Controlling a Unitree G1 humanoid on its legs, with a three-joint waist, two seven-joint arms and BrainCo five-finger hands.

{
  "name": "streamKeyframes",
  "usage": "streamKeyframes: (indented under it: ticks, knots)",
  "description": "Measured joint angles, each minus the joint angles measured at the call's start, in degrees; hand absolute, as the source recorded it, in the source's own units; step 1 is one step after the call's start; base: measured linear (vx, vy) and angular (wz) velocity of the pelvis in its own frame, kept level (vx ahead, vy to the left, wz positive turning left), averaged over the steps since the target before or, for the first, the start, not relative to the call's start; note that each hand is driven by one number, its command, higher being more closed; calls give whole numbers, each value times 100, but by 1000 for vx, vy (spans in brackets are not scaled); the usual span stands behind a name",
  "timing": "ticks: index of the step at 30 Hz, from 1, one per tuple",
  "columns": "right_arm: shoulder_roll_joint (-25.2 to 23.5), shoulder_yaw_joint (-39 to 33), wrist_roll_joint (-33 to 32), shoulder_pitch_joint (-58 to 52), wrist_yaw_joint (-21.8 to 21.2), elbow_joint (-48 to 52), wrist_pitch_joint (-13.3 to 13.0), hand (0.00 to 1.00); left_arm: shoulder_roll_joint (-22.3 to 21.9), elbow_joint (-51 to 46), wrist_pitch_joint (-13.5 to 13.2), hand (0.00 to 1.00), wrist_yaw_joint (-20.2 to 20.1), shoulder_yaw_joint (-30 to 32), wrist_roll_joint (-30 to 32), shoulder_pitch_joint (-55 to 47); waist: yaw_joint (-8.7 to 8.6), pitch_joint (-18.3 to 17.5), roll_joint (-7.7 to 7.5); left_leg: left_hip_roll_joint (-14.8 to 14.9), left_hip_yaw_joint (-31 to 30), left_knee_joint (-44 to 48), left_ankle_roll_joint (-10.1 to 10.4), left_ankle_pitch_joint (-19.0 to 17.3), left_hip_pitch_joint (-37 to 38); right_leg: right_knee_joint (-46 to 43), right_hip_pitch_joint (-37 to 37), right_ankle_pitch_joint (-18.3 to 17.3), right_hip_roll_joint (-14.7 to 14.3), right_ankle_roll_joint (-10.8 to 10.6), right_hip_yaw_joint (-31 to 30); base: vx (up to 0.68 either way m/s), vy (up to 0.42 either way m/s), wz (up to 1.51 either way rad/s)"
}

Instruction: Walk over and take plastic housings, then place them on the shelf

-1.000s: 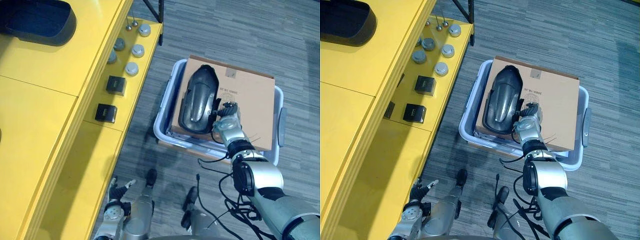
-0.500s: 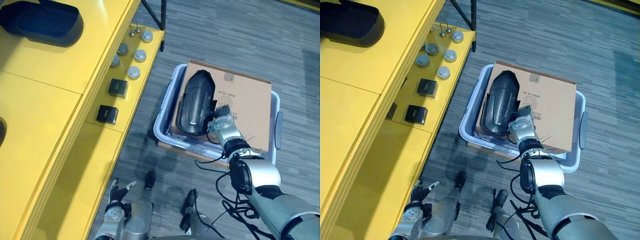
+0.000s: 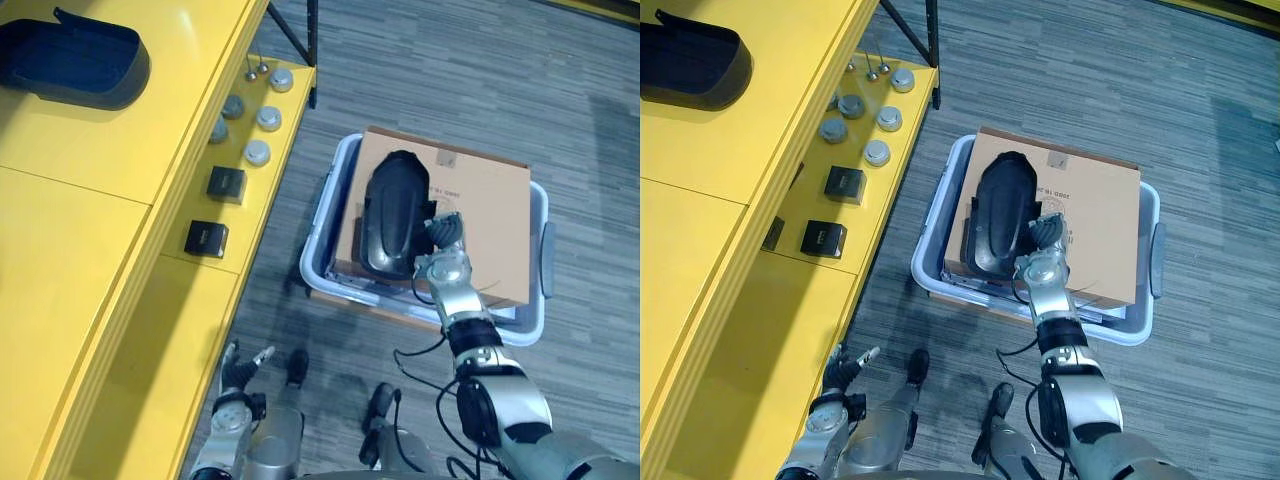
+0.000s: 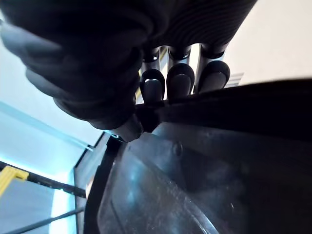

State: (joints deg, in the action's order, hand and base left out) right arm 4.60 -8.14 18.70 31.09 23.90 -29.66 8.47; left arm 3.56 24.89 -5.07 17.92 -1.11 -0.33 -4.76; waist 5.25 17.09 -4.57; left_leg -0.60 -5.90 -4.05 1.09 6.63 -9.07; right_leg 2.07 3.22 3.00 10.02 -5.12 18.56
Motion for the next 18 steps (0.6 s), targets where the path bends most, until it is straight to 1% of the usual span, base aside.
streamKeyframes:
  ticks: [2, 3, 4, 6, 7, 10, 11, 14, 18]
  knots:
    - [-62, 22, 4, -427, 81, 445, -85, 100, -2, -663, -42, 0, 6, -155, 5, -187, -70, -201, 2, 7, -9, -2, 2, -2, 2, 0, -5, -26, -5, -54, 2, 0, 0, 0]
    - [-94, 27, 4, -498, 112, 529, -101, 100, -2, -837, -52, 0, 7, -182, 10, -241, -102, -260, -2, 12, -15, -2, 7, -5, 3, 0, -10, -31, -9, -61, 6, 0, 0, 0]
    - [-159, 103, 4, -721, 140, 895, -144, 100, 0, -1305, -72, 0, 22, -287, 11, -314, -130, -426, 11, 30, -13, -1, 20, -14, 4, 10, -12, -32, -27, -62, 4, 0, 0, 0]
    - [-176, 159, 6, -841, 190, 1135, -205, 100, -1, -1630, -107, 0, 94, -335, 6, -312, -132, -493, 11, 33, -19, -1, 21, -15, 6, 13, -19, -35, -37, -63, 19, 0, 0, 0]
    - [-207, 205, 10, -924, 224, 1374, -275, 100, -24, -1971, -168, 0, 117, -350, -2, -303, -139, -501, 13, 24, -28, -1, 20, -14, 33, 13, -51, -40, -48, -66, 28, 0, 0, 0]
    - [-231, 362, 126, -1041, 227, 1859, -371, 100, -62, -2730, -263, 0, 130, -406, -4, -289, -144, -528, 19, 16, -44, -8, 25, -18, 131, 10, -148, -65, -53, -66, 46, -7, 2, 2]
    - [-238, 459, 230, -1090, 226, 2074, -434, 100, -55, -3087, -309, 0, 174, -460, -2, -289, -144, -600, 30, 11, -51, -17, 24, -17, 132, 8, -145, -72, -53, -63, 67, -10, 8, 3]
    - [-241, 658, 365, -1124, 219, 2346, -483, 100, -54, -3465, -309, 0, 235, -523, 1, -269, -149, -731, 57, -8, -72, -21, 23, -16, 135, 10, -156, -77, -36, -70, 107, 6, 10, 6]
    - [-254, 1019, 608, -1123, 215, 2835, -584, 100, -24, -4008, -310, 0, 244, -851, 35, -155, -148, -865, 59, -55, -95, -32, 21, -15, 193, 10, -200, -90, 8, -90, 144, -3, 15, 5]
